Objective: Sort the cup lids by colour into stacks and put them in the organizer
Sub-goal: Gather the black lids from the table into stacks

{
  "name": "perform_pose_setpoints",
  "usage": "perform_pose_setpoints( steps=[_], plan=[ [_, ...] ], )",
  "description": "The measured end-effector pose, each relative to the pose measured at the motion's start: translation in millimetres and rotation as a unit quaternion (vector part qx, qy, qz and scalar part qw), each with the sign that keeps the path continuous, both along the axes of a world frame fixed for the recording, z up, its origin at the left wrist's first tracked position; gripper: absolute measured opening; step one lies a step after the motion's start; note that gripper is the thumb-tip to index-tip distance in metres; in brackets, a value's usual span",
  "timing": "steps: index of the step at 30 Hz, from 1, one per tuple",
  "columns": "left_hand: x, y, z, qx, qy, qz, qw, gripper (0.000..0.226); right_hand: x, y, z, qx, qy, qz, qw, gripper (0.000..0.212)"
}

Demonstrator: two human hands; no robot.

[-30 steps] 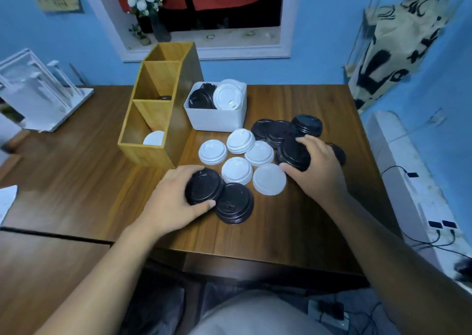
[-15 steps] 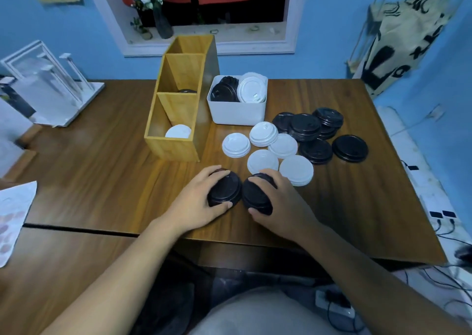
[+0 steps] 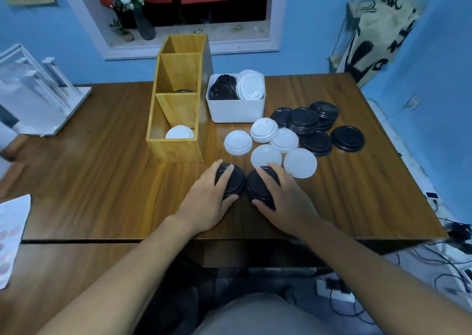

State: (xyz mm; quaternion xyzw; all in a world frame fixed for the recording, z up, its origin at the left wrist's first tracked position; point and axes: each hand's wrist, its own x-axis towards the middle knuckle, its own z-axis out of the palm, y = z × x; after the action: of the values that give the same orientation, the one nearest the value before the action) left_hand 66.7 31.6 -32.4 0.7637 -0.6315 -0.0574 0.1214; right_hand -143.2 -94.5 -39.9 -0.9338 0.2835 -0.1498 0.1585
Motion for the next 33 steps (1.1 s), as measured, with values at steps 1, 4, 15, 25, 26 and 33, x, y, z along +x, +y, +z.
perform_pose_setpoints(
  steps=[1, 4, 15, 25, 26, 33],
  plan=[
    [0.5, -0.1, 0.6, 0.001, 0.001, 0.003, 1.000, 0.075, 1.6, 0.7, 0.2, -0.004, 0.000, -0.005, 1.000, 0.073],
    [6.4, -0.9, 5.5, -0.001, 0.009, 0.022, 1.000, 0.077, 8.7, 5.1, 3.2, -0.004, -0.003, -0.026, 1.000, 0.076],
    [5.1, -11.0, 44.9, -0.015, 0.036, 0.041, 0.998, 0.087, -16.4, -24.7, 26.0, 0.038, -0.077, -0.057, 0.995, 0.061],
    [-112.3, -195.1, 62.4, 0.003, 0.012, -0.071, 0.997, 0.059, -108.4, -127.3, 4.9, 0.007, -0.029, -0.213, 0.977, 0.046],
    [-122.8, -210.4, 58.3, 0.029, -0.007, -0.075, 0.997, 0.061, -111.7, -133.0, 2.4, 0.009, -0.020, -0.210, 0.977, 0.046],
    [-153.1, -234.1, 32.6, 0.090, -0.137, -0.042, 0.986, 0.062, -125.6, -171.2, -3.7, -0.023, 0.007, -0.176, 0.984, 0.051]
  ],
)
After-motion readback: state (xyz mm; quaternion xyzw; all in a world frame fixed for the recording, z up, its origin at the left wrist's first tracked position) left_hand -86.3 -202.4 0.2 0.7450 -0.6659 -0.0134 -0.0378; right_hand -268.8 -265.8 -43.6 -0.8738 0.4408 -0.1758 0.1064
